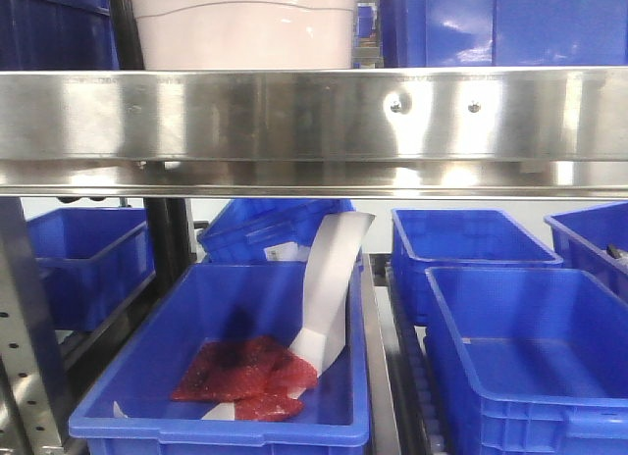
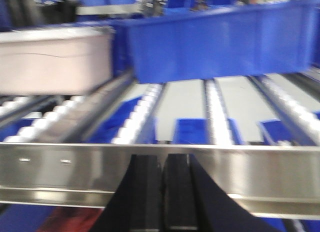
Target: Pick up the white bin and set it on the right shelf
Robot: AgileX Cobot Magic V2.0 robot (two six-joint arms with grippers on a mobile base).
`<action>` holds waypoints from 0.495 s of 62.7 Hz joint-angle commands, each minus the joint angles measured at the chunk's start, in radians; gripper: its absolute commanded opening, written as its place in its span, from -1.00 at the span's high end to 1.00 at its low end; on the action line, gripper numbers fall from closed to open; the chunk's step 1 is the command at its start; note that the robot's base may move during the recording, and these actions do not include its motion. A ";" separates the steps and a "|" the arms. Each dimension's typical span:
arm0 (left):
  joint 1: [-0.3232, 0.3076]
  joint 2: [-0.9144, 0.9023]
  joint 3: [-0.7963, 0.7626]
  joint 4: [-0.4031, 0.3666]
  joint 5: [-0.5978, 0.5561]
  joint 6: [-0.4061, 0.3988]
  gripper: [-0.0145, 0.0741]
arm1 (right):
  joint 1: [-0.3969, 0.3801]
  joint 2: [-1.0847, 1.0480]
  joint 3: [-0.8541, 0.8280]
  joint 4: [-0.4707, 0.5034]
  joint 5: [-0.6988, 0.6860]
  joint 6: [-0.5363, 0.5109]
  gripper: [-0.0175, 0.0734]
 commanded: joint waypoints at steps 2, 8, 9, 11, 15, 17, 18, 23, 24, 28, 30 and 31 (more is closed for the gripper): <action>-0.007 -0.011 0.023 -0.006 -0.086 -0.011 0.94 | -0.030 -0.007 -0.007 -0.171 -0.076 0.174 0.46; -0.007 -0.011 0.023 -0.006 -0.086 -0.011 0.94 | -0.076 -0.045 0.028 -0.169 -0.077 0.165 0.46; -0.007 -0.011 0.023 -0.006 -0.086 -0.011 0.94 | -0.087 -0.053 0.039 -0.166 -0.077 0.162 0.46; -0.007 -0.011 0.023 -0.006 -0.086 -0.011 0.94 | -0.100 -0.075 0.054 -0.161 -0.077 0.153 0.46; -0.007 -0.011 0.023 -0.006 -0.086 -0.011 0.94 | -0.124 -0.115 0.092 -0.139 -0.077 0.116 0.46; -0.007 -0.011 0.023 -0.006 -0.086 -0.011 0.94 | -0.134 -0.137 0.115 -0.124 -0.078 0.087 0.46; -0.007 -0.011 0.023 -0.006 -0.086 -0.011 0.94 | -0.137 -0.146 0.125 -0.115 -0.078 0.074 0.46; -0.007 -0.011 0.023 -0.006 -0.086 -0.011 0.94 | -0.158 -0.189 0.182 -0.055 -0.080 -0.003 0.46; -0.007 -0.011 0.023 -0.006 -0.086 -0.011 0.94 | -0.163 -0.199 0.191 -0.046 -0.081 -0.014 0.46; -0.007 -0.011 0.023 -0.006 -0.086 -0.011 0.94 | -0.189 -0.223 0.238 0.003 -0.090 -0.044 0.46; -0.007 -0.011 0.023 -0.006 -0.086 -0.011 0.94 | -0.200 -0.230 0.257 0.013 -0.101 -0.045 0.46; -0.007 -0.011 0.023 -0.006 -0.086 -0.011 0.94 | -0.205 -0.233 0.267 0.018 -0.107 -0.045 0.46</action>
